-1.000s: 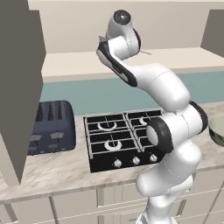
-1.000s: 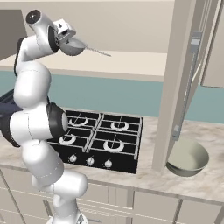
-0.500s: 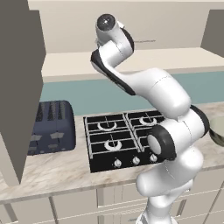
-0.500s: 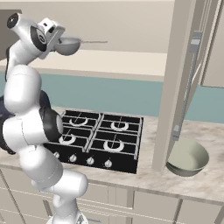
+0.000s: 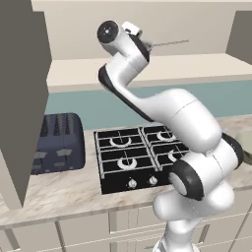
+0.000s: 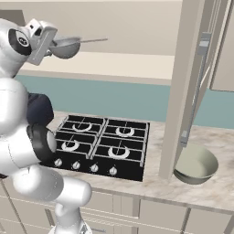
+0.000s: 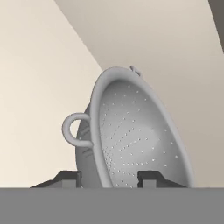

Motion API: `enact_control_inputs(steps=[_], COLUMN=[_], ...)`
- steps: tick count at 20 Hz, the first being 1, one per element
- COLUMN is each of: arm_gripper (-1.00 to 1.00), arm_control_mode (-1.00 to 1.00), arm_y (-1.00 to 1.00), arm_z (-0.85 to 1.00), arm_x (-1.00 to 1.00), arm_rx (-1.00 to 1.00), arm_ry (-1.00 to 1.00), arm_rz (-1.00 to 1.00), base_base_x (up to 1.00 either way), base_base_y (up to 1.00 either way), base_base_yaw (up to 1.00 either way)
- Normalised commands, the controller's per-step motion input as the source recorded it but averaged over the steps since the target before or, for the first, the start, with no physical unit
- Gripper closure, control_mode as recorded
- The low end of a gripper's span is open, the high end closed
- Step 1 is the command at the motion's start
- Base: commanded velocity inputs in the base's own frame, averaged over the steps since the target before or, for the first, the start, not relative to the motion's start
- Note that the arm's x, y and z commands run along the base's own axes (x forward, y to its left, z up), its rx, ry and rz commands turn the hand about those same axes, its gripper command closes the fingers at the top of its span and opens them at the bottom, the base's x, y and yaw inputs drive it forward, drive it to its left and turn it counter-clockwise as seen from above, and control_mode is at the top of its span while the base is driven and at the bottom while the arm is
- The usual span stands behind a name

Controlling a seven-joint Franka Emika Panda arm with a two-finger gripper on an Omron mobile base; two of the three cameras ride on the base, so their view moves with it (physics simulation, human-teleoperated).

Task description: Open the cabinet and setup a tea strainer by placing it in the bowl upright.

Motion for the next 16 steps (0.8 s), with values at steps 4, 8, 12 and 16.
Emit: enact_control_inputs(steps=[4, 8, 12, 16], arm_gripper=[1.00, 1.00, 1.00, 1.00], arm_control_mode=[-1.00, -1.00, -1.00, -1.00], arm_y=[0.00, -0.04, -0.29, -0.60], arm_z=[0.02, 0.00, 0.00, 0.00], arm_x=[-0.61, -0.66, -0.63, -0.58], arm_rx=[0.00, 0.00, 0.00, 0.02], arm_ry=[-0.04, -0.04, 0.00, 0.00], arm_rz=[-0.33, -0.37, -0.40, -0.40], base_base_x=[0.00, 0.00, 0.00, 0.00], base_base_y=[0.00, 0.00, 0.00, 0.00], base_base_yaw=[0.00, 0.00, 0.00, 0.00])
